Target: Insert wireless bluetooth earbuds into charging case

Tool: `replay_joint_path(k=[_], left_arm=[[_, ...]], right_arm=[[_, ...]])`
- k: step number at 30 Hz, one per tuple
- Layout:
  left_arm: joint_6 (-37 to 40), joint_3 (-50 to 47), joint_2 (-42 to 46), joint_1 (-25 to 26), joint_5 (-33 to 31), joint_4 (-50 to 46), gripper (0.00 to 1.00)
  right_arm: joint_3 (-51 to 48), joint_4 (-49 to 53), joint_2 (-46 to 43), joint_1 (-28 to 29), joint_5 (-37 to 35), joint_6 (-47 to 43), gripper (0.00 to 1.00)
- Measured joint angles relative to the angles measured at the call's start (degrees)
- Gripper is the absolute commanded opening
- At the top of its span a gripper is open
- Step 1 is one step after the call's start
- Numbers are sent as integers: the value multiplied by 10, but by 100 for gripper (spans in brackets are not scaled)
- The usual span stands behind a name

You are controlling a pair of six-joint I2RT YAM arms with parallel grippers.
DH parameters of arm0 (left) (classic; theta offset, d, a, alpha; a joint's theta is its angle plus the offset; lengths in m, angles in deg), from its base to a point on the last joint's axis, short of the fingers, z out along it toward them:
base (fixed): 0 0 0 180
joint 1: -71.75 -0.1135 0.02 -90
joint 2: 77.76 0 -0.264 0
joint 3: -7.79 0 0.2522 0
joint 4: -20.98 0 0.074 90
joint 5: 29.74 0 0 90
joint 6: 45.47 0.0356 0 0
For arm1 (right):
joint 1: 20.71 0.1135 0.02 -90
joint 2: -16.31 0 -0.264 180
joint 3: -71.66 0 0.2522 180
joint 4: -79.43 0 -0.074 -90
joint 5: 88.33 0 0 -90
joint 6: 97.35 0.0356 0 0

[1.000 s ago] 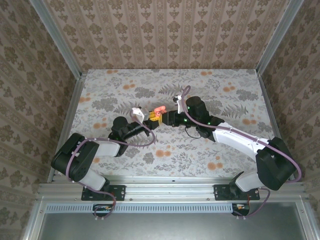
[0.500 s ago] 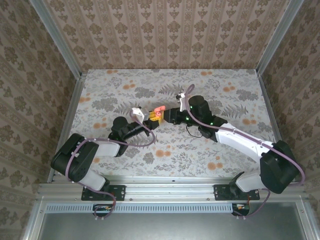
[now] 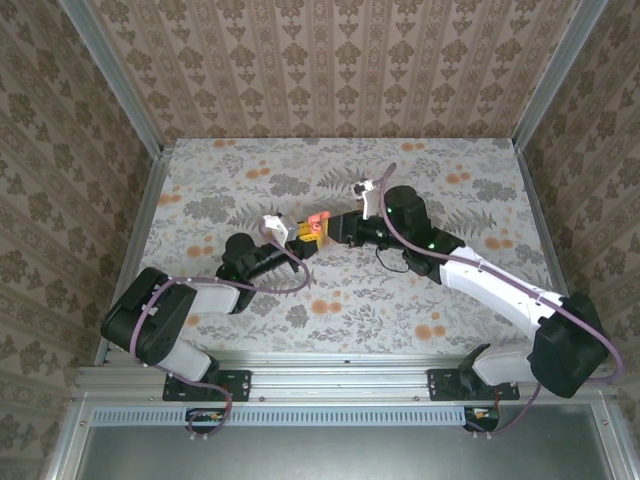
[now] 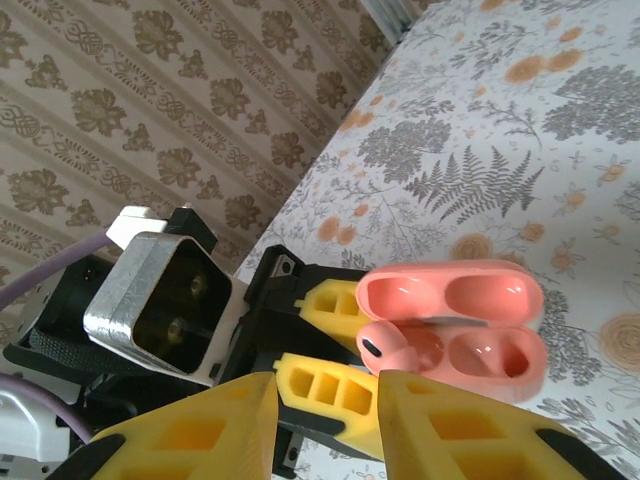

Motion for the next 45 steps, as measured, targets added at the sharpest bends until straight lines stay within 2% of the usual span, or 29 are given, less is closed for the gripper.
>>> replay_joint_path(k=[12, 18, 32, 45], left_arm=[[0, 0, 7, 0, 0, -9, 10], [0, 0, 8, 0, 0, -13, 10], [0, 0, 10, 0, -2, -19, 10], [0, 0, 17, 0, -2, -26, 10]], right_arm=[[30, 38, 41, 3, 7, -10, 33], [31, 52, 63, 3, 7, -13, 29], [46, 58, 74, 3, -8, -13, 23], [48, 57, 76, 3, -31, -13, 23]])
